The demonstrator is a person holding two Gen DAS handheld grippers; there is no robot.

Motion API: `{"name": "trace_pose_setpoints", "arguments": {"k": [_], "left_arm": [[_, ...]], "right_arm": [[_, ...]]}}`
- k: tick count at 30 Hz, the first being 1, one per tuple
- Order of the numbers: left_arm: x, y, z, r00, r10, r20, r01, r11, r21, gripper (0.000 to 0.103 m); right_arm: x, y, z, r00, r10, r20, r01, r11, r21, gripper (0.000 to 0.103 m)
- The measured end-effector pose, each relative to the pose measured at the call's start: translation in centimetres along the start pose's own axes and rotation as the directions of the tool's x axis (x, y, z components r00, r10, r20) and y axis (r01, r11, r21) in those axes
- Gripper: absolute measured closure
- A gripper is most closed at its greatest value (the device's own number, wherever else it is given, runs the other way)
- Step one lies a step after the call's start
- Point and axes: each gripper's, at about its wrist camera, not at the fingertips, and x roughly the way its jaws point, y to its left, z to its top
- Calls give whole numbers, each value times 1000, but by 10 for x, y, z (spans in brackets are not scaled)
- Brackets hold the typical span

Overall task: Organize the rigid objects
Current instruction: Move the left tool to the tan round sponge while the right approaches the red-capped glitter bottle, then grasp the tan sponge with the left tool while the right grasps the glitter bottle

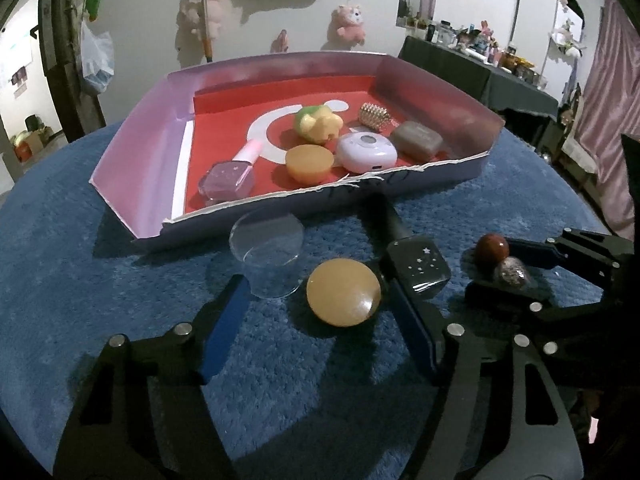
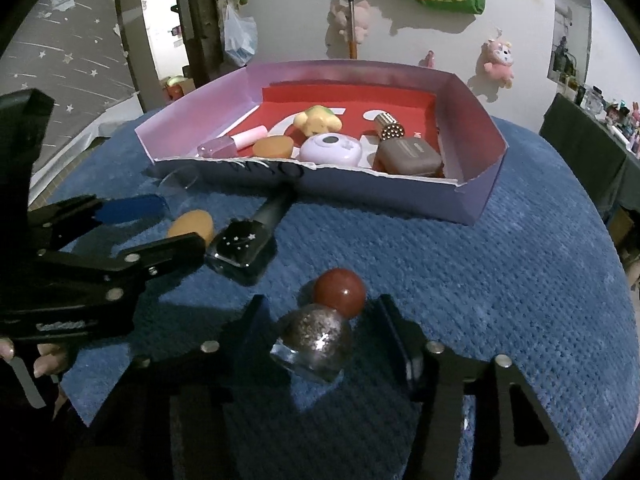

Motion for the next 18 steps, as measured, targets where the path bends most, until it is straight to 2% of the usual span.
{"name": "trace_pose_setpoints", "arguments": {"k": [2,5,6,7,8,9,18], "left_arm": [[2,1,0,1000,2,-5,-2,1000,-6,33],[6,1,0,1000,-6,-18,6,1000,-10,43],[8,1,0,999,-33,-27,33,999,-13,52],[8,0,0,999,-42,-30,41,999,-14,56],[8,0,0,999,-35,-27,35,999,-8,61],[7,-2,-1,998,-48,-28,48,999,-1,67],[-10,-3,-1,998,-54,10,54,999,-1,68]], "right_arm": [[0,-1,0,1000,8,3,-8,1000,6,55],[-1,-2,-2,1000,17,10,-17,1000,6,58],[-2,-2,-2,1000,20,12,-20,1000,2,59],[-2,-2,-4,1000,25,16,-25,1000,-3,62],[-3,-1,-4,999,29,19,-29,1000,-4,69],[-3,-1,-5,999,40,21,-40,999,-2,68],[-13,-3,-3,995,79,61,-80,997,15,69]]}}
